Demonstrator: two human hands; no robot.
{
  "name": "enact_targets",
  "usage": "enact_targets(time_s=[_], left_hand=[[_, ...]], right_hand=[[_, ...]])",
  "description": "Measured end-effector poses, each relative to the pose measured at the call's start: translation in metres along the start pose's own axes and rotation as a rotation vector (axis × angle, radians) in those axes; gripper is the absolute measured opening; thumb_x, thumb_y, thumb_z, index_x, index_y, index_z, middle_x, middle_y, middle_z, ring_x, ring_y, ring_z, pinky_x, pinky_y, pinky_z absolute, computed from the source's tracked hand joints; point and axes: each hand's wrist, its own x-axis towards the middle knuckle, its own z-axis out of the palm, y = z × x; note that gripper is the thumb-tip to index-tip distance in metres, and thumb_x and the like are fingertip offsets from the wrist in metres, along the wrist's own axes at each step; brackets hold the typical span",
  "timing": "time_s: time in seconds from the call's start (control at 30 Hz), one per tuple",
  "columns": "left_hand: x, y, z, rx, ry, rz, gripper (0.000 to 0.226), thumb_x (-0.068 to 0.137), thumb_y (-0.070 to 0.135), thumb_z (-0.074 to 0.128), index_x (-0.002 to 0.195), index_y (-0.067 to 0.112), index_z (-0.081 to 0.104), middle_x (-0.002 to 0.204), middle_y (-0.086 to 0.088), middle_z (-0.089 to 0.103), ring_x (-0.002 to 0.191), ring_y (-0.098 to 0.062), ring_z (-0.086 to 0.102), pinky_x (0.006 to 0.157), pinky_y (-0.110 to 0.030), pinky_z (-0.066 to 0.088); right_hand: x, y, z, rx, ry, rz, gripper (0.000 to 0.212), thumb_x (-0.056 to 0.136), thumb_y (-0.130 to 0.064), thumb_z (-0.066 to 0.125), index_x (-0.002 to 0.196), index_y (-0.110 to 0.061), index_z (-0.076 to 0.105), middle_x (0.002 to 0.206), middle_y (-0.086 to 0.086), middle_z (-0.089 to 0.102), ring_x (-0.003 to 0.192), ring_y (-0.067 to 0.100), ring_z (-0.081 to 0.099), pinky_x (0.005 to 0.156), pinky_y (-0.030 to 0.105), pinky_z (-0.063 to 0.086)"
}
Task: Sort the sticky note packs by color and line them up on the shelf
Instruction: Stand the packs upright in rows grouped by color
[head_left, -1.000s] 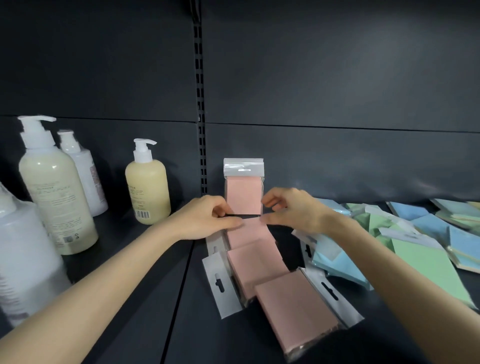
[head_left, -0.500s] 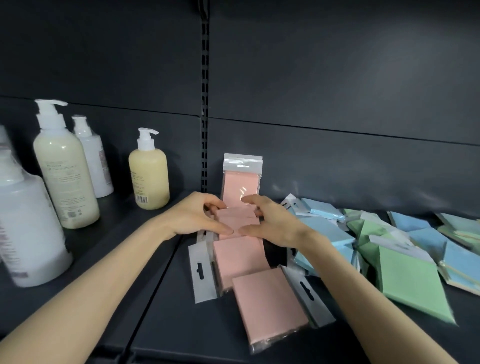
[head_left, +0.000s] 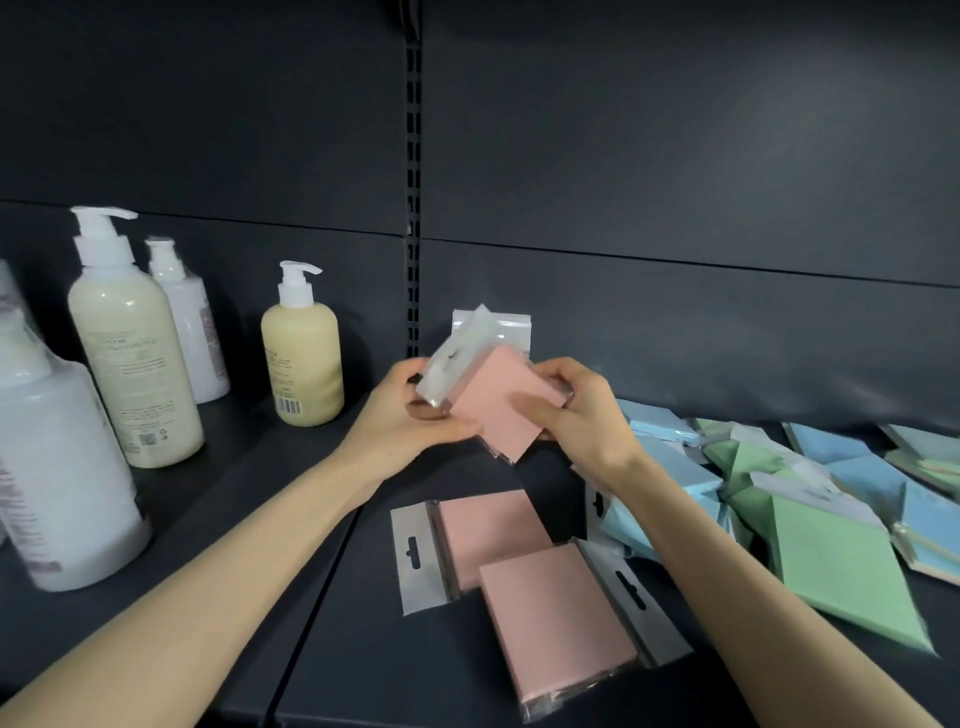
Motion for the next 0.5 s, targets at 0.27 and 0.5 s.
enact_targets(time_s=[0.27,0.5], left_hand=[[-0.0035,-0.0013,0.0034,-0.175,-0.038,0.036,0.031,0.079,0.004,0.072,0.109,0.013,0.065,0.096,-0.011,0.071,0.089,-0.019,0.069,0.078,-0.028,0.058],[-0.0013,-0.0049,0.0061,0.034,0.019,0.184,0.021,0.083,0.013,0.070,0.102,0.021,0.066,0.088,-0.002,0.069,0.083,-0.014,0.067,0.075,-0.033,0.059]], right_hand=[[-0.0048,-0.0007,-0.0029,-0.011,-0.044,-0.001,0.036,0.085,-0.013,0.068,0.116,-0.015,0.051,0.098,0.006,0.067,0.088,0.014,0.067,0.081,0.028,0.054],[-0.0059,0.0015,-0.0023,-0.153,-0.088,0.037,0.031,0.084,-0.011,0.066,0.108,-0.014,0.046,0.107,0.004,0.066,0.084,0.016,0.064,0.080,0.027,0.053]])
